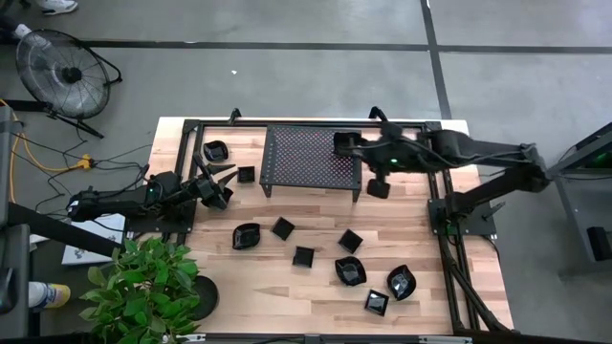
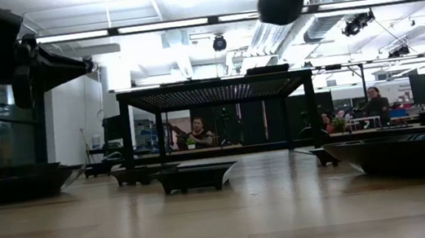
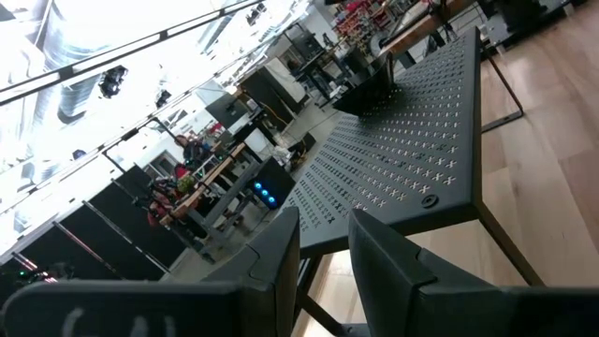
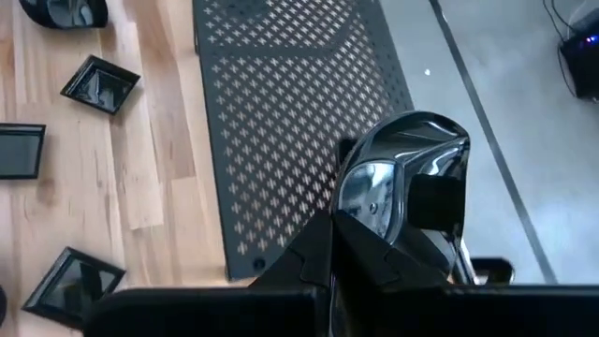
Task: Pick & Place Mini shaped plates
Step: Put the leaf-shaped plate on the shelf
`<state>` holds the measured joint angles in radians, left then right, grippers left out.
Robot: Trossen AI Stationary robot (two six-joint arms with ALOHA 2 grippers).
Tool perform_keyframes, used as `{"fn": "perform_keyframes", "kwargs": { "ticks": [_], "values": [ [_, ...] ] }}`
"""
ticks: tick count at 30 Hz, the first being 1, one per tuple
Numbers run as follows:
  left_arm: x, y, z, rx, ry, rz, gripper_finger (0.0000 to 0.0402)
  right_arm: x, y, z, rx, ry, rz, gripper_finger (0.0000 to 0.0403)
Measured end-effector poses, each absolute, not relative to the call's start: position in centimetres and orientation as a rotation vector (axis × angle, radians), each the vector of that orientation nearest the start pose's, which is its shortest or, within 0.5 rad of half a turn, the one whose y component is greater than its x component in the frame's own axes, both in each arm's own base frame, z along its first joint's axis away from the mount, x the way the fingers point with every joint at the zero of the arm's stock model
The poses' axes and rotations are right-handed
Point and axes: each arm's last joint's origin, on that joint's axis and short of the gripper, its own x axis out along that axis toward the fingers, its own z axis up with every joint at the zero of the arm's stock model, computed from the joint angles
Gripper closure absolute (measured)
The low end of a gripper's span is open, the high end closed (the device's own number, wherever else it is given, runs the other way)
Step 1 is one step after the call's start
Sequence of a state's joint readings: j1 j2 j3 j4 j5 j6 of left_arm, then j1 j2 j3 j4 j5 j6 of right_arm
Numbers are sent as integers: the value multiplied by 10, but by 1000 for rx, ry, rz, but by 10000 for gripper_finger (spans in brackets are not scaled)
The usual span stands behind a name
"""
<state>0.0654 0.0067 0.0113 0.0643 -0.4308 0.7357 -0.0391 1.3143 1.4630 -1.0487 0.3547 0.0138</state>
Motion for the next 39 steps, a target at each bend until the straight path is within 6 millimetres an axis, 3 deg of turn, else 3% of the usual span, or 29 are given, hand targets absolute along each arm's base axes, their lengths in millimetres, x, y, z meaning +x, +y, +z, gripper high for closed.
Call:
{"fn": "perform_keyframes", "kwargs": {
  "ticks": [12,20,31,39],
  "values": [
    [94,18,173,707,117,498,309,315,-22,375,-314,978,-248,403],
    [94,18,173,707,117,498,309,349,-24,354,-420,1017,-209,403],
    [94,18,173,707,117,498,309,377,-43,328,-504,1028,-174,403],
    [94,18,173,707,117,498,309,383,-54,319,-487,1043,-129,403]
  ]
}}
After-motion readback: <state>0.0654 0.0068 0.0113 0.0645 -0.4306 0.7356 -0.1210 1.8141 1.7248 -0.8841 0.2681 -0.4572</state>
